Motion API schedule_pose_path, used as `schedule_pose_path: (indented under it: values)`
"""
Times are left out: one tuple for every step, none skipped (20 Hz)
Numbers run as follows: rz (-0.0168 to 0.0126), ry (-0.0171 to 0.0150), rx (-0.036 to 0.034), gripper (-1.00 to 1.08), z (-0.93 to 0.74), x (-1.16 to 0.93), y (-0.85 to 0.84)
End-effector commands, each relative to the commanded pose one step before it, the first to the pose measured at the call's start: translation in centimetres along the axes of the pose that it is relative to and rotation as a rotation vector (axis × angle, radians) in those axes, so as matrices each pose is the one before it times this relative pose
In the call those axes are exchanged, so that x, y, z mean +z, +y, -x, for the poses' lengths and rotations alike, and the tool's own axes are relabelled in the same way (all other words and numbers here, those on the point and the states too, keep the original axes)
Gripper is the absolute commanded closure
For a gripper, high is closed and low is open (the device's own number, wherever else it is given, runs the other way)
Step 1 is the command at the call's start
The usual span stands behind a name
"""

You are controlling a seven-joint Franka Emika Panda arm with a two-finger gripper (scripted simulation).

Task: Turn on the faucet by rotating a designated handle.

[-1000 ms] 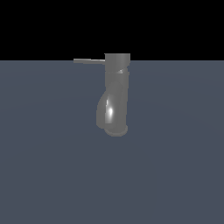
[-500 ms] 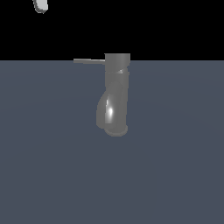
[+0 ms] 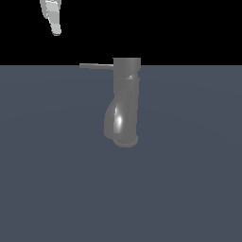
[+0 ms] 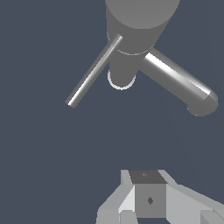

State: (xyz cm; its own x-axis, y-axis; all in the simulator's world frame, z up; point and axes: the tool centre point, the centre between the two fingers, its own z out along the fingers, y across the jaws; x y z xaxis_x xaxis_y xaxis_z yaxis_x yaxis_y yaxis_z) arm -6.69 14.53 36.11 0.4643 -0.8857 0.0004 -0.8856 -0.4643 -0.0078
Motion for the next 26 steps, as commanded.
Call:
schedule_pose_path:
  values:
    - [-0.00029, -0.00039, 0.05389, 1.08, -0.528, 0.678, -1.082]
    - [0.00013, -0.00007, 0.02108, 1.08, -0.210, 0.268, -0.425]
    - [0.00015, -0.00004, 0.02114, 1.08, -0.212, 0.270, -0.426]
    - [0.00017, -0.00001, 0.02124, 1.08, -0.214, 0.271, -0.428]
    - [0.00019, 0.00002, 0.02136, 1.08, -0.216, 0.273, -0.430]
    - [0.00022, 0.00005, 0.02149, 1.08, -0.218, 0.275, -0.433]
    - [0.00024, 0.00008, 0.02166, 1.08, -0.221, 0.277, -0.436]
    - [0.00026, 0.00012, 0.02185, 1.08, -0.224, 0.279, -0.440]
    - [0.00028, 0.00015, 0.02207, 1.08, -0.227, 0.282, -0.444]
    - [0.00030, 0.00018, 0.02233, 1.08, -0.231, 0.285, -0.449]
    - [0.00033, 0.00021, 0.02261, 1.08, -0.235, 0.289, -0.454]
    - [0.00035, 0.00024, 0.02292, 1.08, -0.239, 0.293, -0.460]
    - [0.00037, 0.00027, 0.02326, 1.08, -0.244, 0.297, -0.467]
    - [0.00039, 0.00030, 0.02364, 1.08, -0.249, 0.301, -0.475]
    - [0.00039, 0.00031, 0.02361, 1.08, -0.249, 0.300, -0.474]
    - [0.00039, 0.00031, 0.02290, 1.08, -0.243, 0.289, -0.460]
    - [0.00038, 0.00030, 0.02210, 1.08, -0.235, 0.278, -0.444]
    - [0.00037, 0.00030, 0.02123, 1.08, -0.227, 0.266, -0.427]
    - [0.00035, 0.00031, 0.02027, 1.08, -0.216, 0.254, -0.408]
    - [0.00034, 0.00030, 0.01931, 1.08, -0.207, 0.241, -0.389]
    - [0.00032, 0.00026, 0.01846, 1.08, -0.199, 0.228, -0.372]
    - [0.00029, 0.00019, 0.01755, 1.08, -0.191, 0.214, -0.353]
    - [0.00027, 0.00013, 0.01658, 1.08, -0.182, 0.198, -0.334]
    - [0.00025, 0.00008, 0.01571, 1.08, -0.174, 0.185, -0.317]
    - [0.00023, 0.00006, 0.01470, 1.08, -0.163, 0.172, -0.296]
    - [0.00021, 0.00006, 0.01348, 1.08, -0.149, 0.158, -0.272]
